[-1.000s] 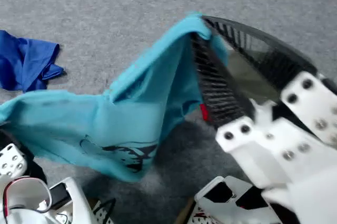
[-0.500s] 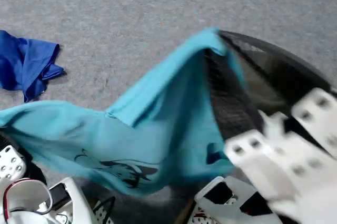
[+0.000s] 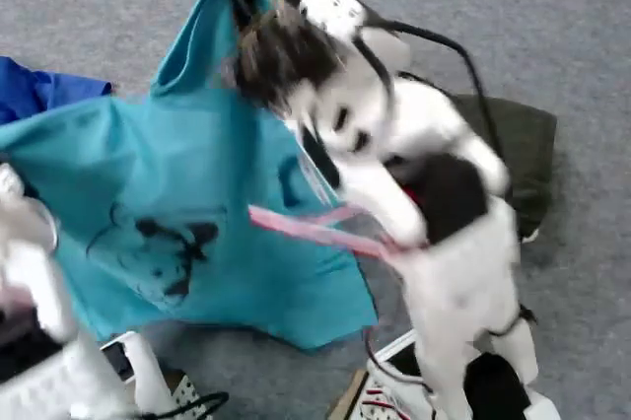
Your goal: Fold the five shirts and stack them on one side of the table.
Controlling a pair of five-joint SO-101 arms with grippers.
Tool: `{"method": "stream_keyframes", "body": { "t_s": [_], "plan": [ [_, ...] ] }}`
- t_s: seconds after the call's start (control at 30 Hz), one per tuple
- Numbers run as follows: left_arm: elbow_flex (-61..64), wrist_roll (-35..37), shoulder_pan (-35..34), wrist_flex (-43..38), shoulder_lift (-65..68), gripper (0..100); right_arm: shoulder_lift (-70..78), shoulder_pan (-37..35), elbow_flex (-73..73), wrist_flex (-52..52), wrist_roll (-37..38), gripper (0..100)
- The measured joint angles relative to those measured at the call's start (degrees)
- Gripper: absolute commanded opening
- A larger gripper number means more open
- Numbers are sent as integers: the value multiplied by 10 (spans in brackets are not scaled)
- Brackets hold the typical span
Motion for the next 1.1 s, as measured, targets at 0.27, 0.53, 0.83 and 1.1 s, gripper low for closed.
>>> {"method": "stream_keyframes", "body": {
  "t_s": [0.27,0.53,0.83,1.1],
  "plan": [
    [31,1,53,-246,238,19,1,28,260,-257,-22,2],
    [-106,1,58,-207,396,19,1,30,283,-279,-26,2],
    [-302,1,95,-164,485,19,41,55,264,-282,-58,2],
    [-334,-12,95,-29,495,19,45,57,249,-275,-109,2]
  ]
}}
